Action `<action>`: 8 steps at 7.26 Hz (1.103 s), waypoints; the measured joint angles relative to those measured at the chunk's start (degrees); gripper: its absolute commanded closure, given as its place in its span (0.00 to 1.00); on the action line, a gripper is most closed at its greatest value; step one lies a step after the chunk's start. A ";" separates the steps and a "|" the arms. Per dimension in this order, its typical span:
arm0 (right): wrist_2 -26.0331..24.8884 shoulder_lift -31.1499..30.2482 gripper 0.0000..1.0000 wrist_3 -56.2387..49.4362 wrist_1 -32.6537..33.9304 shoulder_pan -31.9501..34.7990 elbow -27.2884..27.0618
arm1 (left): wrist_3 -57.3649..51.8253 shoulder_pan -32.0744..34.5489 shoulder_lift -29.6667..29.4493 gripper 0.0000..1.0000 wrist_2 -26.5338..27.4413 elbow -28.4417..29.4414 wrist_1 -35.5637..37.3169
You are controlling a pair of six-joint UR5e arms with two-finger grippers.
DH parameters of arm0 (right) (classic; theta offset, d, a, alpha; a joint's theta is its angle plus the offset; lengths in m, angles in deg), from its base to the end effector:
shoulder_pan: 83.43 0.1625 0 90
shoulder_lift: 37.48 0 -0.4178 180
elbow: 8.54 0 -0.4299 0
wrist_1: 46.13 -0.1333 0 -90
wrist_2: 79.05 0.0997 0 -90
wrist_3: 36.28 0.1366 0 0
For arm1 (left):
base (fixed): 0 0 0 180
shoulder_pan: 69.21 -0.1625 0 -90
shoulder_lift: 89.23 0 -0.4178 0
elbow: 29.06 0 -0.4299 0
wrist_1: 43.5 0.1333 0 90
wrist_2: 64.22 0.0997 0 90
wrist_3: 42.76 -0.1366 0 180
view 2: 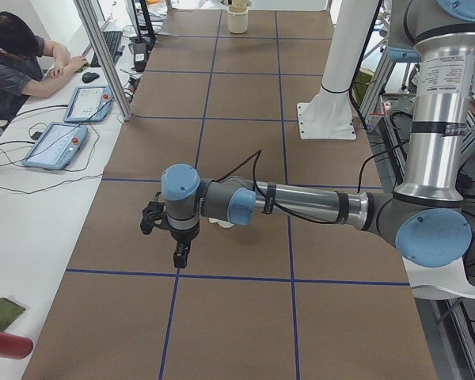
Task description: Left arm hands cup to right arm to dump lemon
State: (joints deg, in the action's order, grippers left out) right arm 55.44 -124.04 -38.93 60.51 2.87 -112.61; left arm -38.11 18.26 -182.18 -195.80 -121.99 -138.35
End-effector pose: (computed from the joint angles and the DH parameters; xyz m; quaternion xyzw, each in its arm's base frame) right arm 0.0029 -0.5375 0.5461 0.0036 -0.3786 -0.0541 0.9240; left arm -0.0176 -0.5675 0.6175 0.0651 0.3582 0.0160 0.9312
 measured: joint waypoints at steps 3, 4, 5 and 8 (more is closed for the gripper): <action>-0.15 -2.16 0.00 0.54 -6.35 0.20 4.01 | 0.17 0.02 -1.38 0.00 -0.08 0.42 1.54; 0.06 -3.08 0.00 0.51 -6.77 0.44 4.45 | 0.18 0.03 -1.41 0.00 -0.11 0.43 1.63; 0.24 -3.77 0.00 0.41 -6.96 1.08 4.64 | 0.18 0.02 -1.43 0.00 -0.14 0.42 1.67; 0.47 -4.32 0.00 -2.25 -7.02 3.50 5.12 | 0.18 0.01 -1.44 0.00 -0.14 0.39 1.68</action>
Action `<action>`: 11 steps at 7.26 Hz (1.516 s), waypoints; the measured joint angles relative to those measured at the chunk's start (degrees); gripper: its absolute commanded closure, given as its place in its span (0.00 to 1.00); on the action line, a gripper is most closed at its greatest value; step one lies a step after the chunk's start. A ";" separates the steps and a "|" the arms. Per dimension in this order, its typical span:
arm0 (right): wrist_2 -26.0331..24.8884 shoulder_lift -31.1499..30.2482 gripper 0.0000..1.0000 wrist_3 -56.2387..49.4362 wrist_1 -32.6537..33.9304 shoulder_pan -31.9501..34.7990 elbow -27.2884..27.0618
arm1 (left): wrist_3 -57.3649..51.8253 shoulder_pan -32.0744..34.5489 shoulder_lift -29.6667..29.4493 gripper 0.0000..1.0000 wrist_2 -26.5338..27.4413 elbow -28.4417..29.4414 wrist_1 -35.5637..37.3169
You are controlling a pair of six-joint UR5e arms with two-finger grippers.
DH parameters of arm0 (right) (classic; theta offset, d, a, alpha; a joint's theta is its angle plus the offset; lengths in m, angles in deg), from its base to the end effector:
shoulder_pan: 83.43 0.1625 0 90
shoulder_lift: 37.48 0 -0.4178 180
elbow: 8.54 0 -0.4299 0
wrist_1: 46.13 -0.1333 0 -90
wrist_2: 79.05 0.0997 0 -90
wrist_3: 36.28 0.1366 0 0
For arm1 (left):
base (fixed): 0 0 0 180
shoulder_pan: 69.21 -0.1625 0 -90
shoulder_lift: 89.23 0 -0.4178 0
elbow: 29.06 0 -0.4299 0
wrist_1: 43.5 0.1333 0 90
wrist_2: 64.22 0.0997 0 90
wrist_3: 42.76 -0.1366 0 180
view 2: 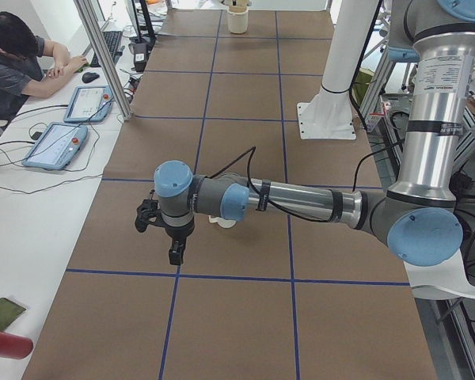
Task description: Left arm hands cup to right arm to dump lemon
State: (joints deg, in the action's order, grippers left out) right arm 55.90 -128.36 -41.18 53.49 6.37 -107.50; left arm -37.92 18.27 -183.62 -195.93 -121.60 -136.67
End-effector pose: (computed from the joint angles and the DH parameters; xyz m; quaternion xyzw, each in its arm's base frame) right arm 0.0350 -0.5164 0.6191 0.0033 -0.3824 -0.0360 0.9233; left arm -0.0171 -0.5761 0.6101 0.0593 0.3592 0.0125 0.9313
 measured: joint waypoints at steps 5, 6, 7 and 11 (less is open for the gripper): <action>-0.02 -0.33 0.00 -5.46 -0.04 1.73 1.44 | 0.00 -0.02 -0.07 0.00 0.01 -0.11 0.00; -0.04 -0.36 0.00 -5.53 -0.04 1.75 1.47 | -0.02 0.01 0.01 0.00 0.01 -0.11 0.00; -0.04 -0.34 0.00 -5.55 -0.06 1.77 1.48 | -0.09 0.04 0.16 0.00 -0.04 -0.10 0.00; -0.05 0.41 0.00 -5.48 -0.13 1.70 2.27 | -1.57 0.16 0.90 0.00 -0.11 0.71 -0.03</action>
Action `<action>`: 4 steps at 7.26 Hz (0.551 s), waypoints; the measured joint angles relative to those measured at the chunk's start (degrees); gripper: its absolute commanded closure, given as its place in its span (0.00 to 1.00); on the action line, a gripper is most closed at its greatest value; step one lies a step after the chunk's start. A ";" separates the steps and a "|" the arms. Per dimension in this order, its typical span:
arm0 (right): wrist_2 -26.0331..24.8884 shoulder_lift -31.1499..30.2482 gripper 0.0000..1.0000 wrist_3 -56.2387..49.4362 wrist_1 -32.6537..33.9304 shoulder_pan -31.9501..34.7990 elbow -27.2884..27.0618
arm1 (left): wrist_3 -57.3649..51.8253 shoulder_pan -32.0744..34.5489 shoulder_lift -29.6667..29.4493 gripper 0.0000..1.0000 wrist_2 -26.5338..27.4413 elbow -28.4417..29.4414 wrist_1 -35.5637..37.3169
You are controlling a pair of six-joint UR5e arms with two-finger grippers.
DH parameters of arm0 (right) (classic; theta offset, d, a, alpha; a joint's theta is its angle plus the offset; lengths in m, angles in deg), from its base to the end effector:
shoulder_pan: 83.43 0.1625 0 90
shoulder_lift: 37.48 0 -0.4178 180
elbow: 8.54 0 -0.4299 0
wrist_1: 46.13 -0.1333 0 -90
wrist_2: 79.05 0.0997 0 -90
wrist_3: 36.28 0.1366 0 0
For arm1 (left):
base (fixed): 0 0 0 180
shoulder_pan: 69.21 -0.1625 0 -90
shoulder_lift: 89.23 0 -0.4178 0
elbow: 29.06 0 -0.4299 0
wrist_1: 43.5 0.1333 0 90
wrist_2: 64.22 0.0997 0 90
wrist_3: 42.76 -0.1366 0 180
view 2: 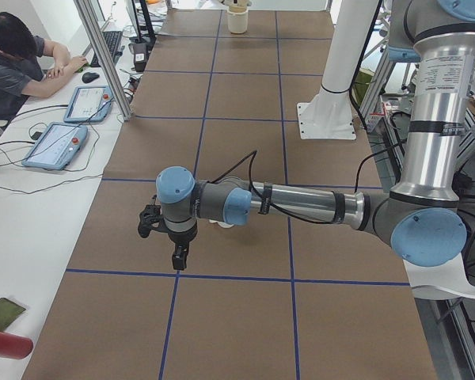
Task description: Left arm hands cup to right arm to dump lemon
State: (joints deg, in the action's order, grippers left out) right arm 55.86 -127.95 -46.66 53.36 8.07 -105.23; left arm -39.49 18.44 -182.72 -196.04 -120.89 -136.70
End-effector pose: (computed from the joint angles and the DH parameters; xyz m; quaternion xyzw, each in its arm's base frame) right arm 0.0504 -0.5168 0.6360 0.0133 -0.3825 -0.0607 0.9219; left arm -0.0189 -0.5684 0.6256 0.0519 0.3589 0.0190 0.9317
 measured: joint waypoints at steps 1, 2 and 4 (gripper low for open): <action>0.00 0.10 0.00 0.00 0.00 0.00 0.08 | -1.59 0.08 0.01 0.00 0.06 0.20 0.20; 0.00 0.16 0.00 0.03 0.00 -0.01 0.14 | -2.69 0.12 0.00 0.00 0.14 0.29 0.61; 0.21 0.21 0.00 0.14 0.00 -0.01 0.10 | -3.27 0.15 -0.01 0.00 0.23 0.34 0.87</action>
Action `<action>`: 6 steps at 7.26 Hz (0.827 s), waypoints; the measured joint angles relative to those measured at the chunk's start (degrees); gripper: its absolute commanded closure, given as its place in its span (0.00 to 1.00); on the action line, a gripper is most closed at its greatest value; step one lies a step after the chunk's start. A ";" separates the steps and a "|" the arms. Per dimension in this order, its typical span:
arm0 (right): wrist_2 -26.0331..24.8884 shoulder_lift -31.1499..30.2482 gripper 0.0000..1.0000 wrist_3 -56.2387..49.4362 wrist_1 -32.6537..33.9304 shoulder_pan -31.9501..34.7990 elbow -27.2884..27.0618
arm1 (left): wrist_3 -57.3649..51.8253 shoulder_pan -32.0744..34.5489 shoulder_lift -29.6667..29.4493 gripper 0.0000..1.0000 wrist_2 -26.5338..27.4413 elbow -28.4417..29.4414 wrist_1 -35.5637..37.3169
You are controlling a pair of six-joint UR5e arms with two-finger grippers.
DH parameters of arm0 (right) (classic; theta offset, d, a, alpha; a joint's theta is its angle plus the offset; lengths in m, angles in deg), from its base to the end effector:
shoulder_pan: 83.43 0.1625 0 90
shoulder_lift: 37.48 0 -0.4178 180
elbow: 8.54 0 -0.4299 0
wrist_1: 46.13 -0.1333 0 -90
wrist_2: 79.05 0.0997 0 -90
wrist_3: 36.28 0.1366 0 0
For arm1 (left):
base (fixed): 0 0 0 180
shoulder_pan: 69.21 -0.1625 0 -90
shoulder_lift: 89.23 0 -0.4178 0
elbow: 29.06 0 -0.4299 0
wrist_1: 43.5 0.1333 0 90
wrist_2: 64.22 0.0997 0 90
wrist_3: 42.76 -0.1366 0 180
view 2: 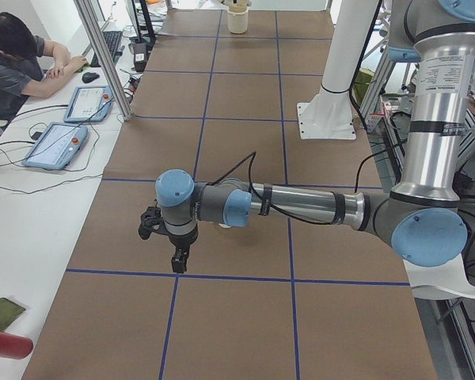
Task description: Left arm hands cup to right arm to dump lemon
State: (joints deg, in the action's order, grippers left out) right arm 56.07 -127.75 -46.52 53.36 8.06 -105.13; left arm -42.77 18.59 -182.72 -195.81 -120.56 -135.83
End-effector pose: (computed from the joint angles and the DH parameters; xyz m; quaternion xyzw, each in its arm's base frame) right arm 0.0500 -0.5184 0.6347 0.0138 -0.3841 -0.0598 0.9212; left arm -0.0209 -0.5668 0.6308 0.0529 0.3554 0.0407 0.9323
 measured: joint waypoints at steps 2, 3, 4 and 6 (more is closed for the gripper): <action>0.13 -0.10 0.00 -0.04 -0.02 0.00 0.23 | -0.07 0.00 0.06 0.00 0.09 0.06 0.04; 0.14 -0.14 0.00 -0.09 -0.05 0.00 0.46 | -0.08 0.01 0.06 0.00 0.15 0.08 0.04; 0.14 -0.16 0.00 -0.14 -0.08 0.00 0.58 | -0.08 0.00 0.06 0.00 0.20 0.09 0.04; 0.14 -0.19 0.00 -0.12 -2.28 0.00 1.84 | -0.08 0.01 0.07 0.00 0.29 0.09 -0.01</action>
State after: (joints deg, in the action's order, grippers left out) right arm 56.21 -127.94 -46.63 51.08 8.06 -103.29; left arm -42.85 18.59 -182.65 -195.52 -120.46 -135.84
